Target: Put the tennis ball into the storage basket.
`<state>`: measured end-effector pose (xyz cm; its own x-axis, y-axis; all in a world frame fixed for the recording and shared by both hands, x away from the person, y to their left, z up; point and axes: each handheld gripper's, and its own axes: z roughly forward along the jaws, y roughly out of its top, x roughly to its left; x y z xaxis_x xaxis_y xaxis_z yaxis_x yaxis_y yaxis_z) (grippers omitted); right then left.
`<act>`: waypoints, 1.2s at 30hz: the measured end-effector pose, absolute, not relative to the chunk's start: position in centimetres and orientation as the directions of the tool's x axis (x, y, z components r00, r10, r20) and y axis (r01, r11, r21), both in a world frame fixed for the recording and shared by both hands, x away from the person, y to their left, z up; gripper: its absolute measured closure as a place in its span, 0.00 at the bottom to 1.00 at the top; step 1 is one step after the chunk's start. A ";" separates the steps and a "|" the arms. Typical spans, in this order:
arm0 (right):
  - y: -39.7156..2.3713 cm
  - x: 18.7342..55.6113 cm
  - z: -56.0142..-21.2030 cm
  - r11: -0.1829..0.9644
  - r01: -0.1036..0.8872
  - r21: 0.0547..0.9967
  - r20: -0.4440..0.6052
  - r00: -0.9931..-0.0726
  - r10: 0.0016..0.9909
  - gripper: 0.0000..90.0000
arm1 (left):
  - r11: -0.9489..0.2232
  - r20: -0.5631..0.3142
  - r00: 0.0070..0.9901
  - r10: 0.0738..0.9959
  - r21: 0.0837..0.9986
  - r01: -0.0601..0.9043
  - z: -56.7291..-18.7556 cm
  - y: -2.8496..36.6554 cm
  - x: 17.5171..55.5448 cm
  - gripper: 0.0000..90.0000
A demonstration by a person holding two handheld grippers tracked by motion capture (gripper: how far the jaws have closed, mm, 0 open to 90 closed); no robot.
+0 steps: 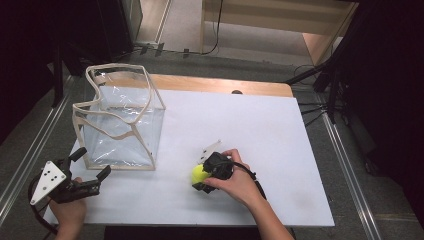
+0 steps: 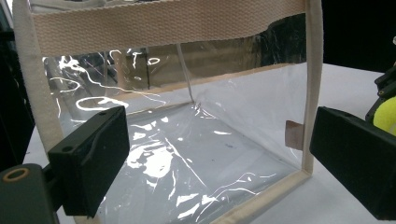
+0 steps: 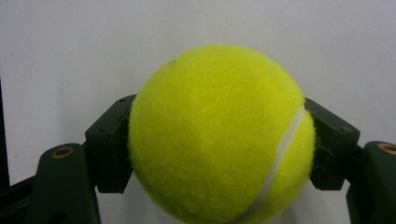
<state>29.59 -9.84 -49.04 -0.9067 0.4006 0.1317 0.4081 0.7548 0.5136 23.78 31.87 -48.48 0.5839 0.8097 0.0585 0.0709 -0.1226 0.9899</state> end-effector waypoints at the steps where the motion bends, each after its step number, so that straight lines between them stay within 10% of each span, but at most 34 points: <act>1: -9.8 29.6 -49.0 0.756 0.409 0.511 0.132 -0.906 0.402 0.25 | -0.122 0.058 0.584 0.810 0.990 0.070 -48.5 31.9 23.8 0.06; 36: -8.6 31.1 -46.8 0.760 0.393 0.518 0.138 -0.915 0.379 0.27 | -0.114 0.054 0.586 0.809 0.991 0.067 -48.5 31.9 23.8 0.06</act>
